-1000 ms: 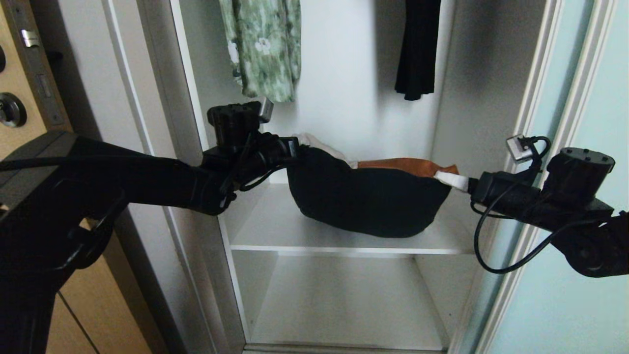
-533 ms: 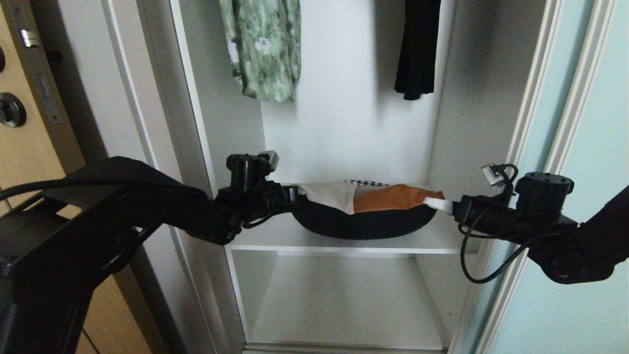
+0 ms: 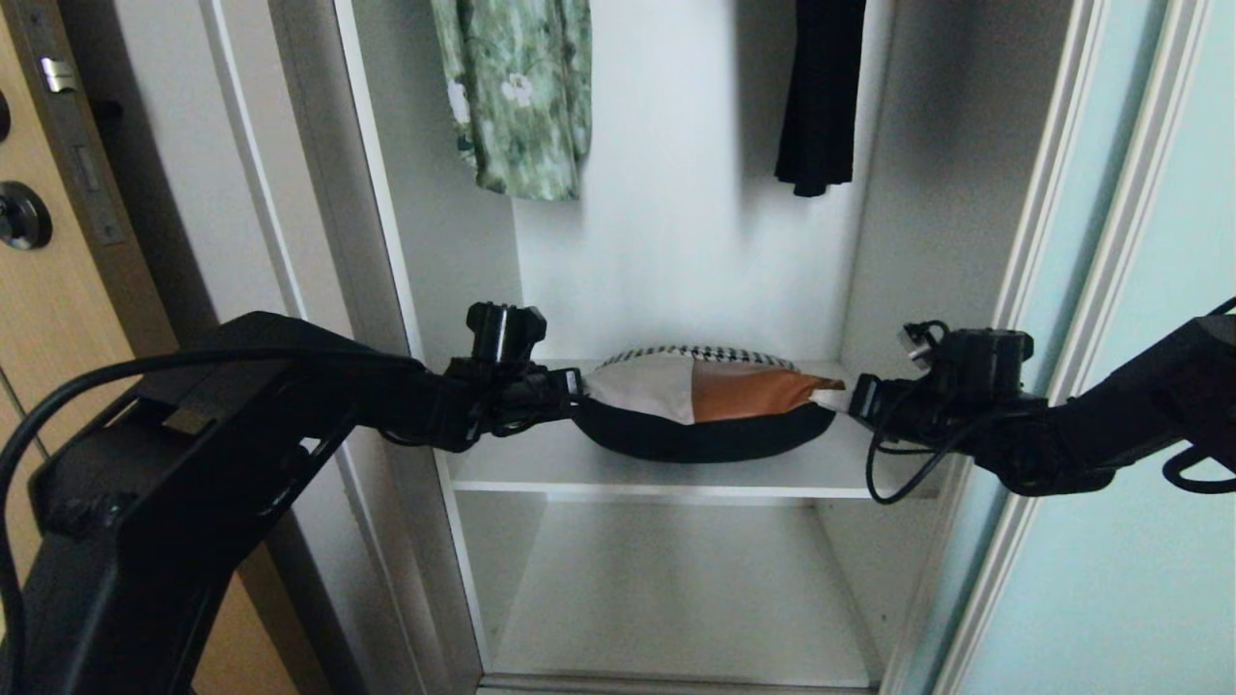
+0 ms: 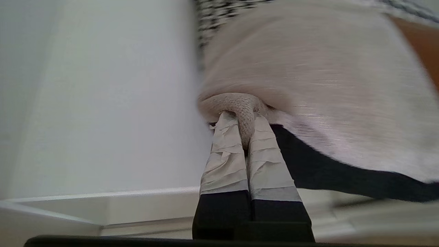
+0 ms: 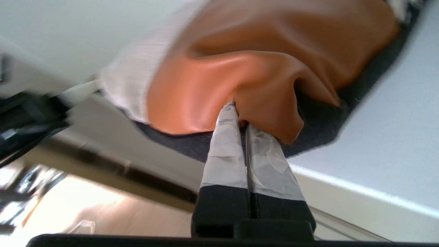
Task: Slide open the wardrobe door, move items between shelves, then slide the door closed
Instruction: Place the pillow on the higher shelf
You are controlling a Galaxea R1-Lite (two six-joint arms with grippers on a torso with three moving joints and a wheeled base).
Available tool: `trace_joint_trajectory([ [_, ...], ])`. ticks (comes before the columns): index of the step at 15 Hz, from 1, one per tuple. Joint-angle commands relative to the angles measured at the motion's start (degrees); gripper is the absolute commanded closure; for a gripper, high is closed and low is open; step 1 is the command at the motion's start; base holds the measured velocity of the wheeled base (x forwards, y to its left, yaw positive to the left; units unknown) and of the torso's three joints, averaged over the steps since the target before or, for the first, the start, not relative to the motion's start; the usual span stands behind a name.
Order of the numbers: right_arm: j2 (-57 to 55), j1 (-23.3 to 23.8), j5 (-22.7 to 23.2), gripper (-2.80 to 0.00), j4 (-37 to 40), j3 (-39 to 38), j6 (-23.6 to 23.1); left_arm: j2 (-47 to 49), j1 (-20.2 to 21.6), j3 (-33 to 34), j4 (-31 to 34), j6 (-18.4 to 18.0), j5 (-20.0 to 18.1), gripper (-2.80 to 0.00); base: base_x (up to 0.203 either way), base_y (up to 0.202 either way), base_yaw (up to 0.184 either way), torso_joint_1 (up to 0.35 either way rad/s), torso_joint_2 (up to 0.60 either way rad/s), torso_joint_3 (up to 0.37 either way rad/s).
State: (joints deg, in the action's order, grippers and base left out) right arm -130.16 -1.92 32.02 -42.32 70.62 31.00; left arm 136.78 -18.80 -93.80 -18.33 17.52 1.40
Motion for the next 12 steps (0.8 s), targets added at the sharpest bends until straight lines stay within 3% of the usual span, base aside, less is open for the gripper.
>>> trace_joint_trajectory([
  [1,-5.71,-0.87,-3.41,0.00,3.74,7.20,0.02,5.26,0.02,-6.08,2.04,0.33,3.72,0.00,0.000,0.000,0.000,0.000,0.00,0.000],
  [6,-13.37,-3.26,-10.22,0.00,15.52,22.49,-1.06,12.90,1.55,-17.13,8.87,1.44,5.53,0.00,0.000,0.000,0.000,0.000,0.00,0.000],
  [9,-19.37,-4.21,-14.99,0.00,24.10,34.24,-2.00,14.84,2.09,-17.38,9.18,1.31,5.04,0.00,0.000,0.000,0.000,0.000,0.00,0.000],
  [12,-23.78,-4.56,-17.16,0.00,29.08,40.32,-2.34,16.80,2.27,-17.38,7.43,1.38,5.23,0.00,0.000,0.000,0.000,0.000,0.00,0.000],
])
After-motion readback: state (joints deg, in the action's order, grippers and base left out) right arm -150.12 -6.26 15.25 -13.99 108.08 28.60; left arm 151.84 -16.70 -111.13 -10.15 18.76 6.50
